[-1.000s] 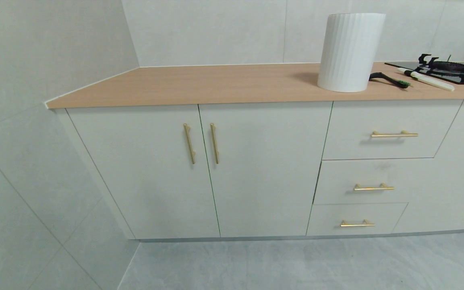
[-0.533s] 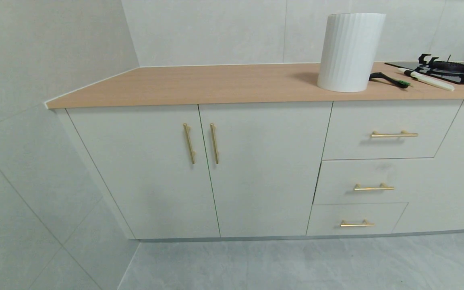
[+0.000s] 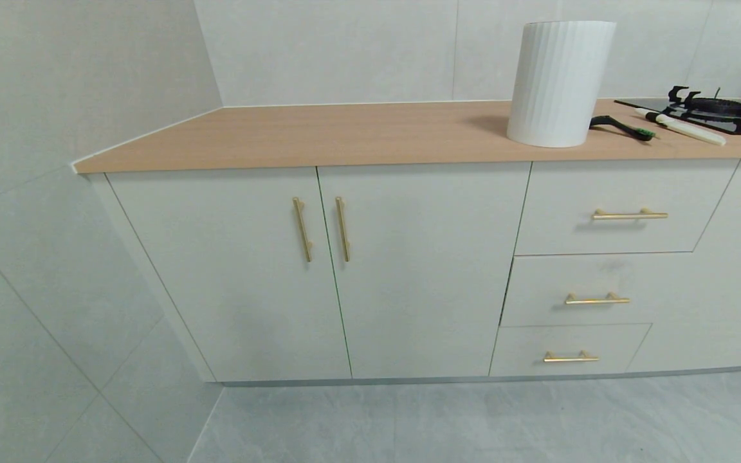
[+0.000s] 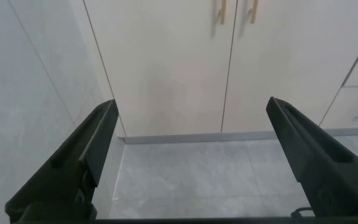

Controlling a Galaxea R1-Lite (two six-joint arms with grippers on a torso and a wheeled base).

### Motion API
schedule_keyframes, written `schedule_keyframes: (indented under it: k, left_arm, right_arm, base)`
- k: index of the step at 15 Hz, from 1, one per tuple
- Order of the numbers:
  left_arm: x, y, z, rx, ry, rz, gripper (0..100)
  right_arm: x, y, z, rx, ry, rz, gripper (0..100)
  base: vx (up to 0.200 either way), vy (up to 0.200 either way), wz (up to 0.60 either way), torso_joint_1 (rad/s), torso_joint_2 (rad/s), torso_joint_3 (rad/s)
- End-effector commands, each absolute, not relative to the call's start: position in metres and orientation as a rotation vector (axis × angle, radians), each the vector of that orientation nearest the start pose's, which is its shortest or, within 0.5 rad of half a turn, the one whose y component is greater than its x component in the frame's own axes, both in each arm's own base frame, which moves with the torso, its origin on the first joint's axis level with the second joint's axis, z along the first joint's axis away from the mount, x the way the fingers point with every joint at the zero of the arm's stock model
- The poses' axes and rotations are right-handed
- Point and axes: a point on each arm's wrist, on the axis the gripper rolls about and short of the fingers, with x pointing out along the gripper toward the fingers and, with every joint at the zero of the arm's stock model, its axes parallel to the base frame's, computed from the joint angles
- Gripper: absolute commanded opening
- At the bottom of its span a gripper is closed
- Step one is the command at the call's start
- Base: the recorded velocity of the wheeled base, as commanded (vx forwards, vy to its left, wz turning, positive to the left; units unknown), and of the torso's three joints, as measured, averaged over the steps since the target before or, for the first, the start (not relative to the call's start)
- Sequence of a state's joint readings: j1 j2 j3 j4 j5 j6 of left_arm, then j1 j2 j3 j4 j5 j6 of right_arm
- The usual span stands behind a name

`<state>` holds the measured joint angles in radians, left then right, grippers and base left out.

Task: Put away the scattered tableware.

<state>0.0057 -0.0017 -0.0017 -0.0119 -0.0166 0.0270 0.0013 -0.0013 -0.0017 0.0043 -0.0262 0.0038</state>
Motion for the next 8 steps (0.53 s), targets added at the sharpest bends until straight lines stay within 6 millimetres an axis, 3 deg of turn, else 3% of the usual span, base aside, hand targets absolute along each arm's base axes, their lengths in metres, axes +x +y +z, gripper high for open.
schedule_keyframes:
  k: [1, 8]
  left_arm:
    - [-0.0229, -0.0006, 0.0770, 0.029, -0.012, -0.012, 100]
    - [-0.0228, -0.0006, 0.0766, 0.040, -0.011, -0.012, 100]
  right_arm:
    - [-0.0228, -0.0006, 0.0753, 0.005, 0.006, -0.025, 100]
    - [-0.0228, -0.0006, 0.0753, 0.005, 0.006, -0.025, 100]
  base:
    - [0.000, 0.000, 0.00, 0.000, 0.00, 0.000]
    - [0.000, -0.200, 0.00, 0.002, 0.00, 0.002]
